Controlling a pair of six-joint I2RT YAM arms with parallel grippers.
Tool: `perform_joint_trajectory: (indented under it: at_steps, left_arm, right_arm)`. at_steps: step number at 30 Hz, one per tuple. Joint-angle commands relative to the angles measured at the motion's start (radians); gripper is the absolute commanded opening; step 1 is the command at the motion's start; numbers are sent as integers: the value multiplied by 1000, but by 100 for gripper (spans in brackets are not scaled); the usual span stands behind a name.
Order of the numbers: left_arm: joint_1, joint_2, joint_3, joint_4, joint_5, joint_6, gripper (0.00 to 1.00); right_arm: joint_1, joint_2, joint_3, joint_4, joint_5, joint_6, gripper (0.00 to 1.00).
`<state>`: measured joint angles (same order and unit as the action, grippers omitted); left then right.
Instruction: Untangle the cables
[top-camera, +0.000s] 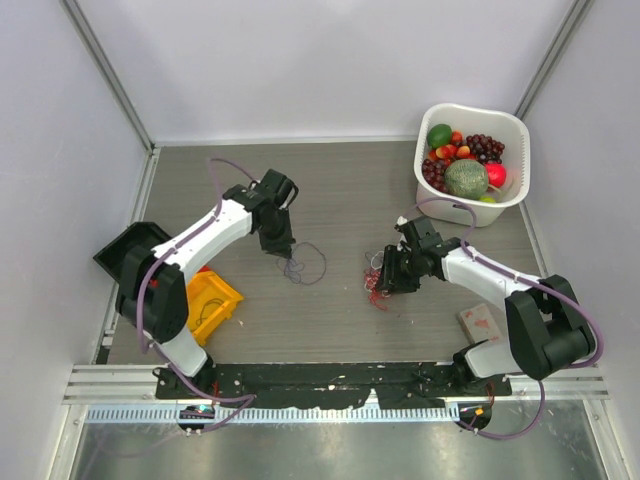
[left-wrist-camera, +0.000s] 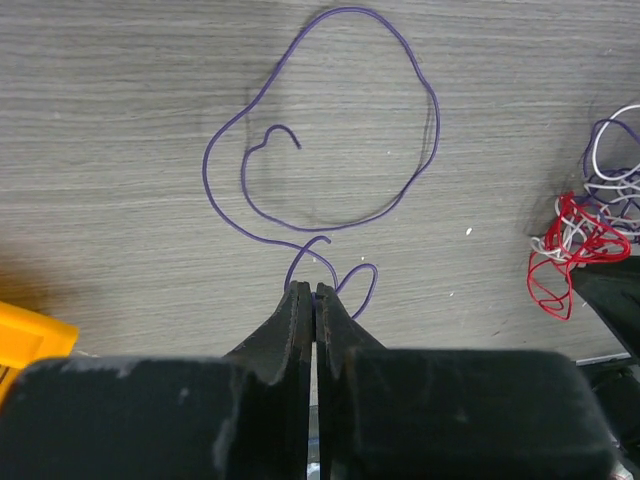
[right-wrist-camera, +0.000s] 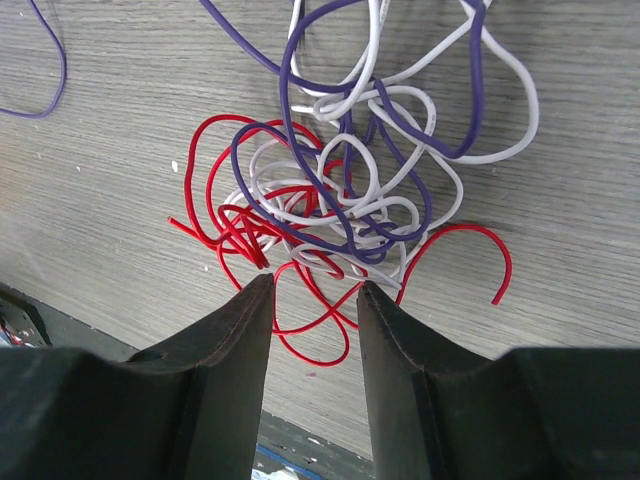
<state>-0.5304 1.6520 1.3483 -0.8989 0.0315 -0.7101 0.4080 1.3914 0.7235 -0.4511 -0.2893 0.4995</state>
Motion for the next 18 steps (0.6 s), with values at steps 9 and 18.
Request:
perform_joint_trajectory:
  at_steps: [9, 18]
  left_arm:
    - [-8, 77, 2, 80, 13, 11, 49]
    - [-5, 5, -81, 123, 44, -22, 75]
  right_arm:
    - [-3, -46, -4, 0, -1, -13, 44]
    - [-5, -52, 1, -1, -10, -13, 44]
